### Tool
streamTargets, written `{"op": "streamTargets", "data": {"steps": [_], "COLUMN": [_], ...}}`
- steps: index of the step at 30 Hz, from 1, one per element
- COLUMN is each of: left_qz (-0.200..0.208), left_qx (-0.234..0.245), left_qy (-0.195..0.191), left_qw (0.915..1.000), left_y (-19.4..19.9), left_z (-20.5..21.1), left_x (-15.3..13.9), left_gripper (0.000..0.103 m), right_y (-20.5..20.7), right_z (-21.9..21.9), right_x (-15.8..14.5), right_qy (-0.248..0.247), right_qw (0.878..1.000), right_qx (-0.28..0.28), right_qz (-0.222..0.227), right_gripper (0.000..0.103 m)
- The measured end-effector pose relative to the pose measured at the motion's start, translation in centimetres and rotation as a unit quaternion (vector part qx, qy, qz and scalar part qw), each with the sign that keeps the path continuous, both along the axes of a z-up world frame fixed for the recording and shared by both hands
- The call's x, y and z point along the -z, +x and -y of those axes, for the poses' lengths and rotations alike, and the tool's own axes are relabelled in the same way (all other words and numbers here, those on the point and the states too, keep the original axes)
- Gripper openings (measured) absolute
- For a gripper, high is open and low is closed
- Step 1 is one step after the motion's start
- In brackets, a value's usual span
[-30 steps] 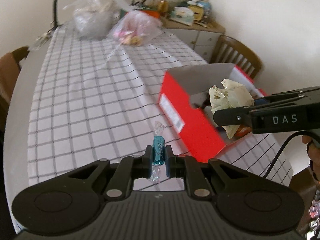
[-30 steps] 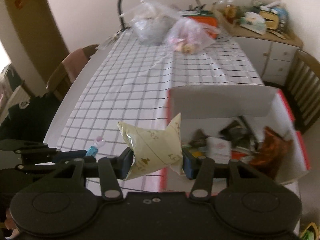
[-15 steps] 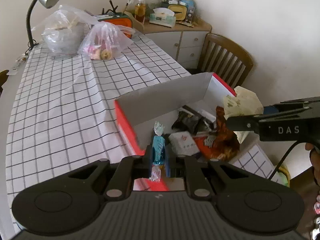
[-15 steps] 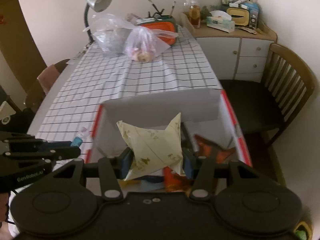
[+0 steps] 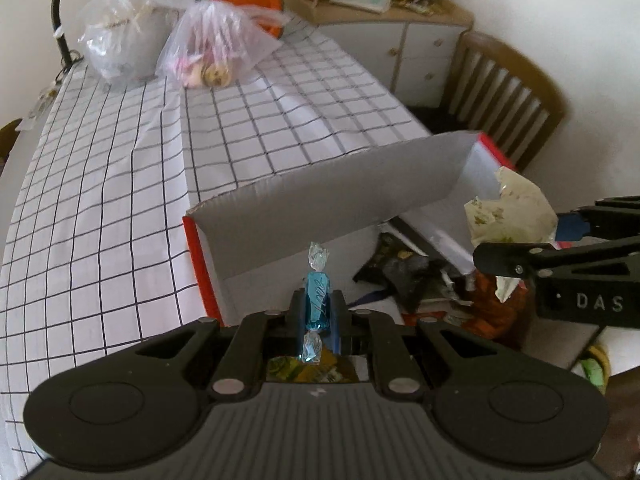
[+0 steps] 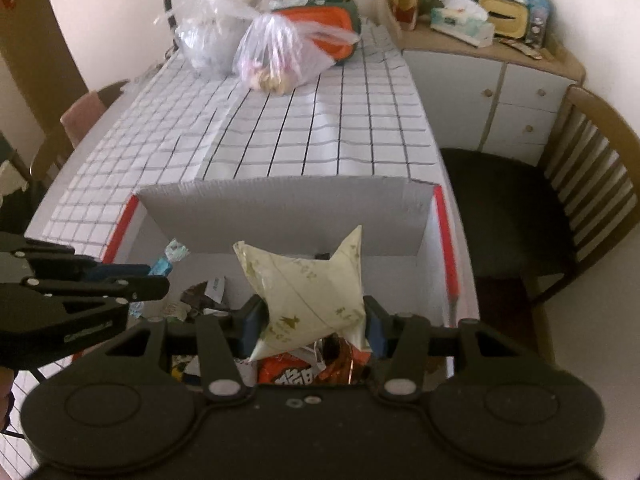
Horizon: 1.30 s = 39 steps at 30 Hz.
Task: Organize snacks
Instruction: 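Carry both snacks into the red box and lower them, then open both tools to release the snacks and lift away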
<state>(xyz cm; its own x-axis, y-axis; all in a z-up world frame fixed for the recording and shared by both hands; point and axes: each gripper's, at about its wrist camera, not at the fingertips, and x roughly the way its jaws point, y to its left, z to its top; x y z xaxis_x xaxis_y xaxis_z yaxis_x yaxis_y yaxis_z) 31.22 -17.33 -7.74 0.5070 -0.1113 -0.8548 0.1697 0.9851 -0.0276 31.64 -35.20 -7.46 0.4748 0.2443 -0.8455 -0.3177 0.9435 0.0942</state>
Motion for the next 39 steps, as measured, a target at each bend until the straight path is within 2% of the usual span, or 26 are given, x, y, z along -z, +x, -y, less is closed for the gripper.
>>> {"op": "streamTargets", "data": {"steps": [9, 15, 28, 30, 35, 39], "left_qz": [-0.070, -0.089, -0.056, -0.047, -0.024, -0.005], "left_qx": [-0.021, -0.034, -0.057, -0.059, -0.057, -0.055], "left_qy": [0.013, 0.015, 0.008, 0.002, -0.005, -0.013], "left_qw": [0.9973, 0.9954, 0.9967, 0.9972, 0.9981, 0.9984], "left_y": [1.6, 1.4, -0.7, -1.4, -3.1, -4.4], "left_z": [0.3, 0.4, 0.2, 0.1, 0.2, 0.0], "left_x": [3.1, 3.9, 1.8, 1.3, -0.3, -1.5], "left_gripper": [0.012, 0.012, 0.015, 0.018, 0.022, 0.028], "right_y": [0.6, 0.6, -1.1, -1.7, -3.3, -4.6], "right_z": [-1.4, -1.7, -0.3, 0.1, 0.5, 0.7], "right_x": [1.9, 2.0, 0.4, -0.2, -2.0, -3.5], "right_qy": [-0.025, -0.031, -0.015, -0.006, 0.011, 0.026], "right_qw": [0.999, 0.998, 0.998, 0.998, 0.998, 0.997], "right_qx": [-0.047, -0.060, -0.058, -0.057, -0.053, -0.047], "right_qz": [-0.011, -0.011, 0.010, 0.018, 0.036, 0.057], "right_gripper": [0.052, 0.056, 0.068, 0.074, 0.076, 0.083]}}
